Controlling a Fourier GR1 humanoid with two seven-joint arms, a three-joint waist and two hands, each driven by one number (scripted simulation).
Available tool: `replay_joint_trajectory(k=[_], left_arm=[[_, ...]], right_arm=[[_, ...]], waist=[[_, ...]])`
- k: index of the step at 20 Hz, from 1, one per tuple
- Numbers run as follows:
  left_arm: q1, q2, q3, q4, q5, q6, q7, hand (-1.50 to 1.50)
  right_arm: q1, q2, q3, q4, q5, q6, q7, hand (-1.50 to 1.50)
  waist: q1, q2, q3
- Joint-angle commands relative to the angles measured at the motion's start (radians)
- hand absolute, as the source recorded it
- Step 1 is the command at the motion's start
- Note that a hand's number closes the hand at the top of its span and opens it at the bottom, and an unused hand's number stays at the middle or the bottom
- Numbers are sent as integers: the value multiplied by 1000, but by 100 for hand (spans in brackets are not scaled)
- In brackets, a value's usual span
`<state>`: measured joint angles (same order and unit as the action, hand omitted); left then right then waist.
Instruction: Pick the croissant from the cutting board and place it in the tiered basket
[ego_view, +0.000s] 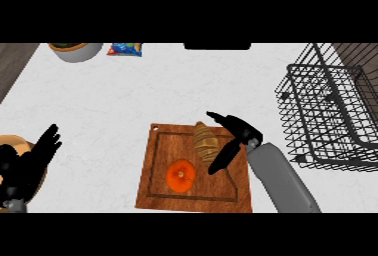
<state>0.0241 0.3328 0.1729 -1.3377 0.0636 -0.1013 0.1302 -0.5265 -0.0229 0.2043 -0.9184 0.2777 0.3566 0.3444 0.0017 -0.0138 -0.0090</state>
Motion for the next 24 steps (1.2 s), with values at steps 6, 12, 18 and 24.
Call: replay_joint_trajectory(k=[6,12,18,24], left_arm=[[17,-23,4,-14,-19,2,-12,0],[10,-25,11,-56,-20,-3,34,0],[19,-60,3,-63,-45,11,37,0],[38,-22,39,-43,-29,-7,32,0]], right_arm=[[-32,22,154,44,-53,-88,-95,150],[-45,22,178,107,-98,-258,-180,150],[-24,7,62,59,-51,-255,-153,150],[85,-3,278,-233,201,-445,91,150]], waist=[[11,15,9],[13,16,9],[3,14,9],[-37,-12,5]])
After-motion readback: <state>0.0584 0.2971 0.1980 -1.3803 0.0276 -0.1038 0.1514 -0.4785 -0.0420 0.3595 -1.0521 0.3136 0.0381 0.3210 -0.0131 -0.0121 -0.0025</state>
